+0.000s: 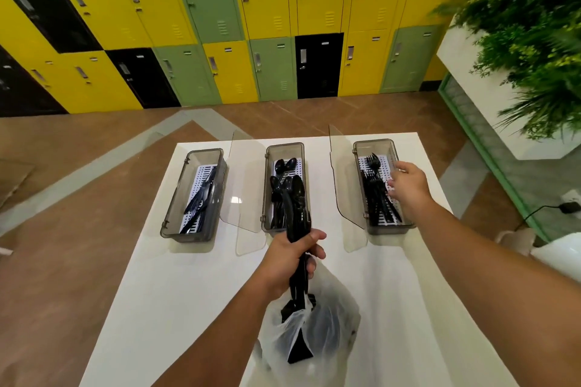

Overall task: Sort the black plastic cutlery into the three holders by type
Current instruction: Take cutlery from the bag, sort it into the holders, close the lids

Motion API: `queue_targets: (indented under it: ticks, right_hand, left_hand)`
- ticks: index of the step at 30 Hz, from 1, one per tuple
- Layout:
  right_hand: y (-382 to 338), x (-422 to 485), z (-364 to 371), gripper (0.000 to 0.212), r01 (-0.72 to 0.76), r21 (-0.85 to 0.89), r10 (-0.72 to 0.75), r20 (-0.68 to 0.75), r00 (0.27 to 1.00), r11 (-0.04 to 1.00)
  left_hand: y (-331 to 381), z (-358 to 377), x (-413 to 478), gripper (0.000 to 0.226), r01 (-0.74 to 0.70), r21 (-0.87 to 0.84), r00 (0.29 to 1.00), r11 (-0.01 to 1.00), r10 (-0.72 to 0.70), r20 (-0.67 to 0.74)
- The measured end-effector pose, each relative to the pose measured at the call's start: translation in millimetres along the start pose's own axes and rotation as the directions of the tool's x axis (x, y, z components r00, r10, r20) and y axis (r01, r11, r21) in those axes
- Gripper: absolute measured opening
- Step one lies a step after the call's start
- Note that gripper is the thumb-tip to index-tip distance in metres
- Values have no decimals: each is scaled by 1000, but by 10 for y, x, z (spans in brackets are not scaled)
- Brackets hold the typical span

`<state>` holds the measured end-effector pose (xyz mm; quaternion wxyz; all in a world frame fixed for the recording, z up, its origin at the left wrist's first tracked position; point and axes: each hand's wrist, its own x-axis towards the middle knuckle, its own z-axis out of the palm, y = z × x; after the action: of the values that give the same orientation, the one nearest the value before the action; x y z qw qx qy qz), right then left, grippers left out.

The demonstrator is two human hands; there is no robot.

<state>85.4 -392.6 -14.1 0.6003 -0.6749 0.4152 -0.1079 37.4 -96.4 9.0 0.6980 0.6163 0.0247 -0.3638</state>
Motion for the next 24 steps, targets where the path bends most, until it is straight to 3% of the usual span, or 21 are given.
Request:
queue_targets:
  ticks: [2,9,14,20,24]
  right_hand:
    - [14,-225,-58,21,-13,71,12,18,1000,997]
    - [85,-1272,57,15,11,173,-17,36,999,985]
    - [3,-2000,392,16,59,130,-87,224,971,990]
    - [-169,-2459,745,40,-3,83,-41,513,858,997]
    - [-212,-2561,871,24,-107,179,-10,555,832,978]
  left_hand:
    - [24,-36,-33,27,1,9,1000,1000,-1,25]
    - [155,-199,-264,30,30,-32,988,999,-25,152]
    - [274,-337,-441,21,49,-88,963,995,-24,268]
    - [330,-439,-583,14,22,-67,931,998,4,365]
    - [299,-532,-624,15,1,-83,943,997,27,333]
